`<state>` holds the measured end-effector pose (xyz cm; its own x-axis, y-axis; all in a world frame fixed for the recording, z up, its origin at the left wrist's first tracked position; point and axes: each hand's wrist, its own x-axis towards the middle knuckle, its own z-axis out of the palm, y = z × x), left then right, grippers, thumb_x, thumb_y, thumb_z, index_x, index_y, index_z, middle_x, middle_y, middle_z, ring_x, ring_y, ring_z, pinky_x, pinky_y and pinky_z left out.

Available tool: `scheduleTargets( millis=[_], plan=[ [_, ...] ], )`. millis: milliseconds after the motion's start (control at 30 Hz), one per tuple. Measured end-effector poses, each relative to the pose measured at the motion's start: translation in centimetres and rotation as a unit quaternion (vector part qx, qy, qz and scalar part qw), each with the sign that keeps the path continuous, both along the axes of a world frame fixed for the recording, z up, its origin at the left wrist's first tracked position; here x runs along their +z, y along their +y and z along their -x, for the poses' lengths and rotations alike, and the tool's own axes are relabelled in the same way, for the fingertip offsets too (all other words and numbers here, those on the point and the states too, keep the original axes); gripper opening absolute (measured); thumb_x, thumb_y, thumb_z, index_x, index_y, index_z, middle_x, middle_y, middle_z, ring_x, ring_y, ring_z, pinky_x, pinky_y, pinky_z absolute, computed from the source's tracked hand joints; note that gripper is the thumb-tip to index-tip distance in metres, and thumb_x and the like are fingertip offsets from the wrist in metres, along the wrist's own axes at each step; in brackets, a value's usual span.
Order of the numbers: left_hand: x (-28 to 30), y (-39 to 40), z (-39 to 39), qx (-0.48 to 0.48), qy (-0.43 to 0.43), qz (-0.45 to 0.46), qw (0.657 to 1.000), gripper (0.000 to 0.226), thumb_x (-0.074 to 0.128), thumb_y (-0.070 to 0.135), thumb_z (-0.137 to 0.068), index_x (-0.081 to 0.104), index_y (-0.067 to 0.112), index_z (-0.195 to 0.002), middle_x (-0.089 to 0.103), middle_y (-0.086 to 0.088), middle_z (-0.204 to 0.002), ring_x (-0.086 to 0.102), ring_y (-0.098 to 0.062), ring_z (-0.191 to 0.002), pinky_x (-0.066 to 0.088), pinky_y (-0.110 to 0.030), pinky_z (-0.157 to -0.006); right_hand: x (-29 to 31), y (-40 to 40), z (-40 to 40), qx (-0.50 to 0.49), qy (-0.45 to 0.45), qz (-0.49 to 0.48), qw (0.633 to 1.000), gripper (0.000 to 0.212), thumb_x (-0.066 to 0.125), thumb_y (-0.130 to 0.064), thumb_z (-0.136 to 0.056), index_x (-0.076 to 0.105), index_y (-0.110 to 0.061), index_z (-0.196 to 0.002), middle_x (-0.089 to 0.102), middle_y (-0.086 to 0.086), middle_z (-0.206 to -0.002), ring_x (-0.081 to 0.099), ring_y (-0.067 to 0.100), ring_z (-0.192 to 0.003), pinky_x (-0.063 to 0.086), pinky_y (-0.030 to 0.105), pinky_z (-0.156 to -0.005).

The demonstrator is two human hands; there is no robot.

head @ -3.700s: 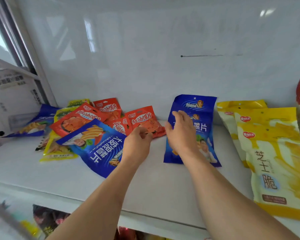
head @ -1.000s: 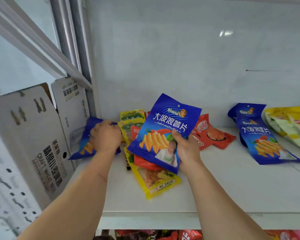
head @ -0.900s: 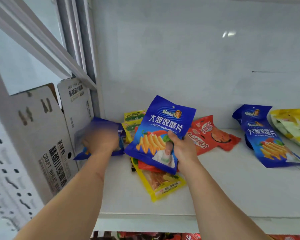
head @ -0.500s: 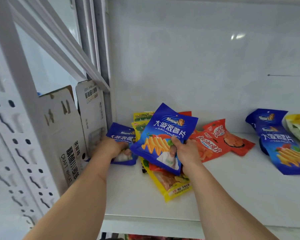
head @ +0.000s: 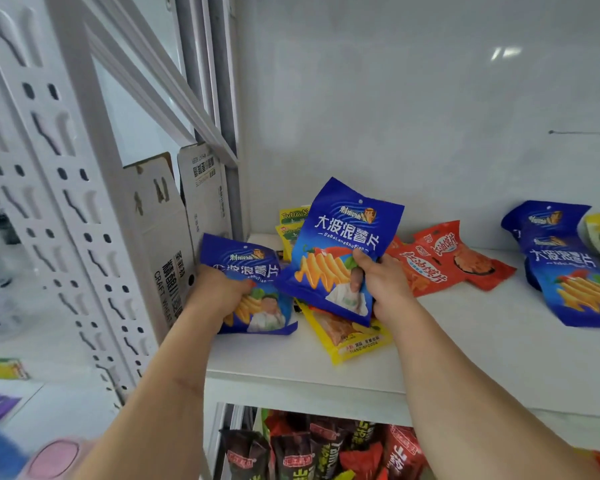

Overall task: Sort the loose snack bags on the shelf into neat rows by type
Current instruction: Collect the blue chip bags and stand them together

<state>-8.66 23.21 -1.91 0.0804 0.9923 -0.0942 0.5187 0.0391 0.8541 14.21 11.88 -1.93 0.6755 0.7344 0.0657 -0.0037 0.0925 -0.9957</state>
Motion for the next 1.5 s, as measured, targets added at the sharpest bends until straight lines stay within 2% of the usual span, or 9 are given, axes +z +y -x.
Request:
scheduleTargets(
  millis=[133,233,500,633,900,1067,1233,1333,1500],
  plan=[
    [0.8,-3.8,2.0,0.076,-0.042,-0.09,0.992,0.076,0.082,0.027,-0.081,0.034,0.01,-0.137,0.055,-0.008,-0.137,0.055,-0.037,-0.125,0.047,-0.048,-0.104,0.1,-2.0,0.7,0.026,-0.001,-0.033,0.999,0.016,0.058,-0.021,-0.101,0.058,-0.008,-0.092,0.052,0.008,-0.048,0.049,0.018,-0.044,0.046,0.033,-0.058],
    [1.2,-7.7,3.0,0.124,-0.054,-0.179,0.975,0.089,0.081,0.033,-0.08,0.025,0.012,-0.146,0.057,-0.012,-0.141,0.057,-0.038,-0.125,0.05,-0.053,-0.1,-0.2,-4.2,1.3,0.034,0.003,-0.049,0.998,0.013,0.057,-0.02,-0.101,0.058,-0.012,-0.091,0.051,0.007,-0.048,0.047,0.017,-0.043,0.045,0.033,-0.057],
    [2.1,-17.2,2.4,0.084,-0.163,-0.137,0.973,0.09,0.081,0.028,-0.082,0.026,0.016,-0.152,0.063,-0.005,-0.128,0.064,-0.027,-0.105,0.047,-0.036,-0.073,0.3,-12.1,-0.2,0.011,-0.013,-0.031,0.999,0.023,0.058,-0.027,-0.1,0.057,-0.006,-0.09,0.051,0.005,-0.051,0.048,0.007,-0.043,0.047,0.015,-0.051],
    [1.6,-20.6,1.6,0.067,-0.221,-0.135,0.964,0.085,0.083,0.026,-0.081,0.03,0.022,-0.148,0.067,0.001,-0.12,0.068,-0.021,-0.096,0.054,-0.038,-0.076,0.0,-16.1,-1.9,-0.017,-0.017,-0.017,1.0,0.028,0.06,-0.031,-0.099,0.056,-0.008,-0.082,0.053,0.003,-0.049,0.05,0.007,-0.044,0.047,0.023,-0.059],
    [1.3,-24.6,-4.9,-0.097,-0.274,-0.083,0.953,0.056,0.083,0.019,-0.082,0.048,0.022,-0.125,0.072,0.007,-0.104,0.072,-0.012,-0.087,0.054,-0.025,-0.06,0.4,-23.3,-7.6,-0.089,-0.034,0.024,0.995,0.032,0.061,-0.038,-0.097,0.06,-0.007,-0.089,0.057,0.005,-0.054,0.055,0.016,-0.054,0.048,0.032,-0.066],
    [-0.2,-27.1,-9.5,-0.158,-0.256,-0.042,0.953,0.022,0.082,0.022,-0.082,0.063,0.028,-0.091,0.077,0.007,-0.081,0.074,-0.008,-0.065,0.055,-0.025,-0.055,-0.3,-27.4,-12.2,-0.127,-0.05,0.031,0.99,0.032,0.061,-0.035,-0.098,0.06,-0.004,-0.093,0.055,0.004,-0.05,0.053,0.014,-0.049,0.047,0.033,-0.067],
    [0.0,-29.5,-15.5,-0.188,-0.268,-0.011,0.945,0.026,0.082,0.016,-0.082,0.063,0.019,-0.098,0.079,0.002,-0.082,0.076,-0.016,-0.069,0.061,-0.033,-0.062,-0.3,-30.2,-18.4,-0.149,-0.067,0.04,0.986,0.028,0.06,-0.033,-0.099,0.06,-0.005,-0.097,0.055,0.003,-0.047,0.051,0.013,-0.044,0.047,0.032,-0.063],
    [-0.3,-31.1,-19.9,-0.193,-0.273,-0.02,0.942,0.024,0.08,0.009,-0.083,0.06,0.023,-0.087,0.075,0.012,-0.065,0.071,-0.006,-0.054,0.056,-0.025,-0.048,-0.2,-31.1,-22.6,-0.144,-0.087,0.058,0.984,0.026,0.061,-0.032,-0.098,0.06,-0.006,-0.095,0.054,0.004,-0.046,0.049,0.012,-0.041,0.045,0.029,-0.059],
    [-0.3,-33.3,-27.6,-0.189,-0.274,-0.022,0.943,0.028,0.084,0.019,-0.079,0.065,0.023,-0.098,0.08,0.006,-0.086,0.077,-0.013,-0.074,0.056,-0.023,-0.055,0.4,-31.9,-30.6,-0.118,-0.113,0.08,0.983,0.024,0.064,-0.031,-0.097,0.061,-0.007,-0.095,0.055,0.0,-0.044,0.049,0.011,-0.037,0.045,0.024,-0.047]
  ],
)
